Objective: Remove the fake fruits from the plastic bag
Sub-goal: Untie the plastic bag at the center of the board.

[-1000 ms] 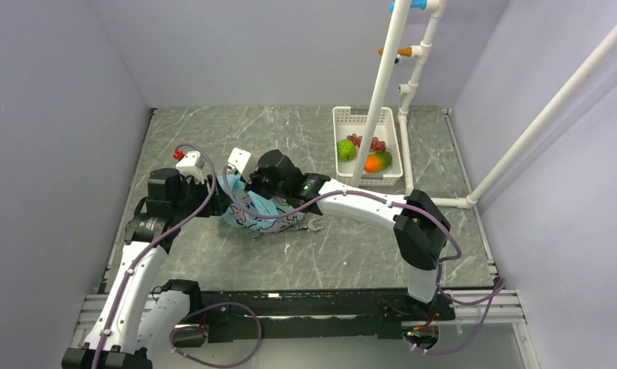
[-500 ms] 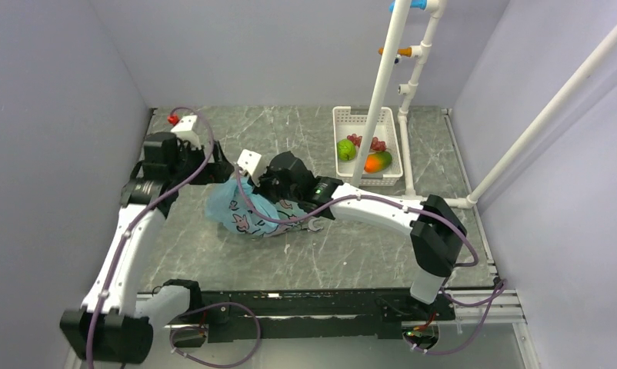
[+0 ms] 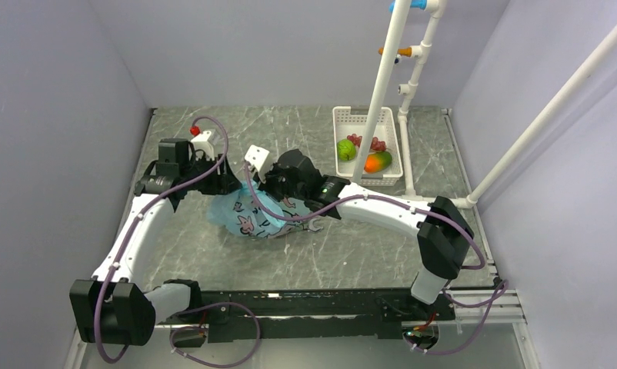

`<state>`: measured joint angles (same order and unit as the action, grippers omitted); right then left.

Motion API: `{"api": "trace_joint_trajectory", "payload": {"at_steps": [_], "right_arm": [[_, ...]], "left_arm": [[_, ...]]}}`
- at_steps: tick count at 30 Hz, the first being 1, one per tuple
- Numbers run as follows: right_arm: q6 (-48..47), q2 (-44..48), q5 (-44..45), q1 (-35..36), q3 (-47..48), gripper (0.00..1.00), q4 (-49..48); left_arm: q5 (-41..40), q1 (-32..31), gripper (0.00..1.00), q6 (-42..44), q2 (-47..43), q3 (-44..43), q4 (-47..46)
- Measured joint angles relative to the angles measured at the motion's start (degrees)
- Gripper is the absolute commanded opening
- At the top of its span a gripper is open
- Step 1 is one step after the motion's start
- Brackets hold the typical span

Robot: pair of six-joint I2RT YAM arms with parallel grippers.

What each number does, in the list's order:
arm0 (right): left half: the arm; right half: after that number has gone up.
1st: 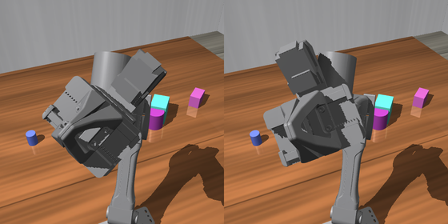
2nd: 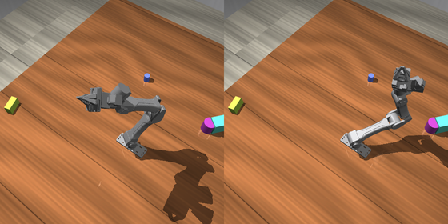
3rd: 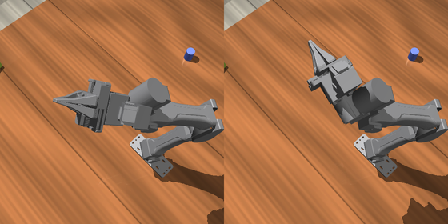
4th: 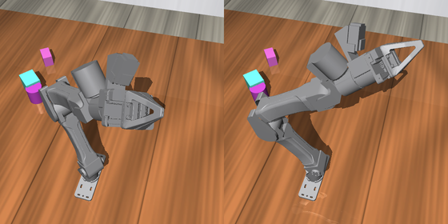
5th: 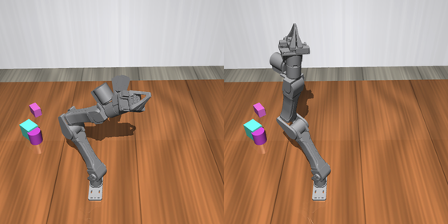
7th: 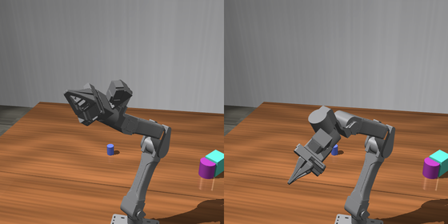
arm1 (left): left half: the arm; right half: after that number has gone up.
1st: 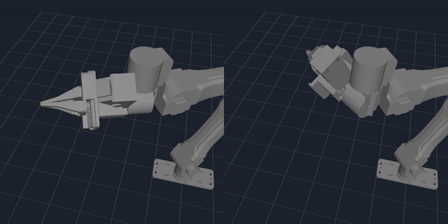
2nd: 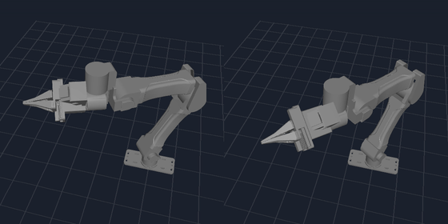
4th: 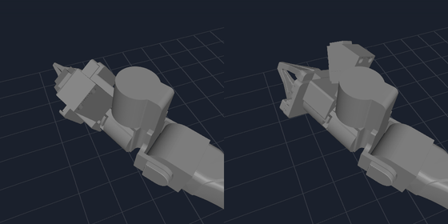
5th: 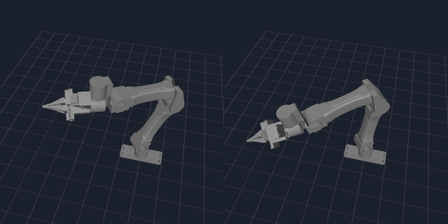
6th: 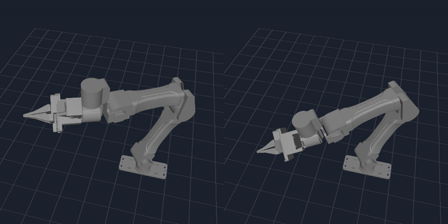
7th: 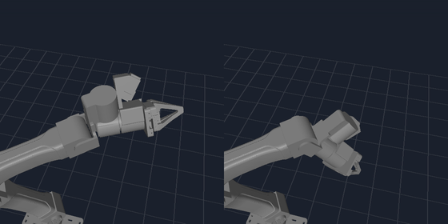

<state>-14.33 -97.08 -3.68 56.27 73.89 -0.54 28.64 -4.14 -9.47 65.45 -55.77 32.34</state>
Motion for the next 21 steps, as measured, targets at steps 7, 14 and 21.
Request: {"api": "trace_joint_trajectory", "payload": {"at_steps": [7, 14, 21], "right_arm": [[0.66, 0.02, 0.13, -0.37, 0.0, 0.0, -0.11], [2.86, 0.5, 0.26, -0.7, -0.5, 0.0, -2.54], [8.41, 5.07, 4.76, -3.04, -5.73, 0.0, -7.63]], "left_arm": [[-0.81, 0.0, 0.21, 0.2, 0.0, 0.7, 0.02], [-4.61, -0.02, 0.0, -0.02, -0.42, 0.7, 0.09], [-15.34, -0.07, 0.0, -2.05, -10.84, 3.52, -0.85]]}}
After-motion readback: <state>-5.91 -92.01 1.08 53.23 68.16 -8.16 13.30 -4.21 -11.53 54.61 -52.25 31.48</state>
